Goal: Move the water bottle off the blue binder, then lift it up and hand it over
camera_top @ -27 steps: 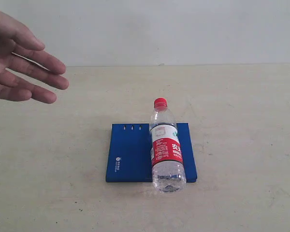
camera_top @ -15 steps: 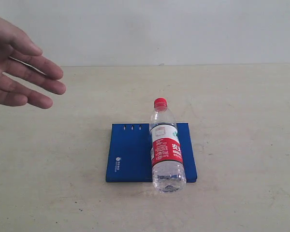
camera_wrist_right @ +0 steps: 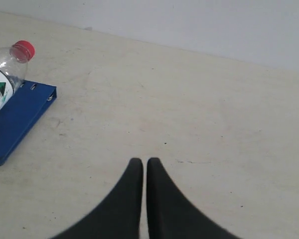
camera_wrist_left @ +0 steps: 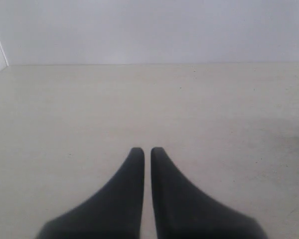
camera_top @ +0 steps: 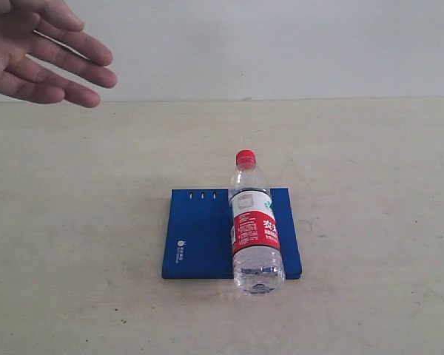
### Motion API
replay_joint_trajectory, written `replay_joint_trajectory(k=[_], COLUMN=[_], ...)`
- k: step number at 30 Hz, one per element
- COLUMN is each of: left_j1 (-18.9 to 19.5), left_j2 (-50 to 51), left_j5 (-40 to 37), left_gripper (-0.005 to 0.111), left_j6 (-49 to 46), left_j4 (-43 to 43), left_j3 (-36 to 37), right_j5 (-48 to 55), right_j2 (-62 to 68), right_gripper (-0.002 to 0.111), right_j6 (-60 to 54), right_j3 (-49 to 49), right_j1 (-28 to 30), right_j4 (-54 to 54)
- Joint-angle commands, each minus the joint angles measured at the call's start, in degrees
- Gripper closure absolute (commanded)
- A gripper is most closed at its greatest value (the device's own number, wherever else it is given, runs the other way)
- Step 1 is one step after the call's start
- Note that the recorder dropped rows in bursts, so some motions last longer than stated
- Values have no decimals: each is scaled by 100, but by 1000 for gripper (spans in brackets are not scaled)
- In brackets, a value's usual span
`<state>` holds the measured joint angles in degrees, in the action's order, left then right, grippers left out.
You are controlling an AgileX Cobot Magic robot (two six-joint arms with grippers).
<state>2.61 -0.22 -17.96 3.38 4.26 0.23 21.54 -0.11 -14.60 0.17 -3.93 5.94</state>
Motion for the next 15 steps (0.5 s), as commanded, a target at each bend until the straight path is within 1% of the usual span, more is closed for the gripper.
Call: replay_joint_trajectory(k=[1,6,11,12,14,15], left_j1=[17,17,17,17,17,17], left_j2=[22,22,22,22,22,22], left_j5=[44,44,44,44,44,44], left_gripper=[102,102,102,102,102,102], left_j6=[49,49,49,49,49,49], left_j4=[19,19,19,19,19,19], left_j3=[-23,-23,-23,-23,-23,-23], right_j5=[-37,-66,-414,-585,-968,-1258], right_j2=[11,11,11,11,11,11], right_gripper=[107,107,107,107,107,107], right_j6=[-195,-366,-327,-251,224,408], right_j3=[-17,-17,-17,-17,-17,-17], right_j1=[-6,-6,-6,-6,-6,-6], right_j4=[-53,-70,198,462,1571,1962])
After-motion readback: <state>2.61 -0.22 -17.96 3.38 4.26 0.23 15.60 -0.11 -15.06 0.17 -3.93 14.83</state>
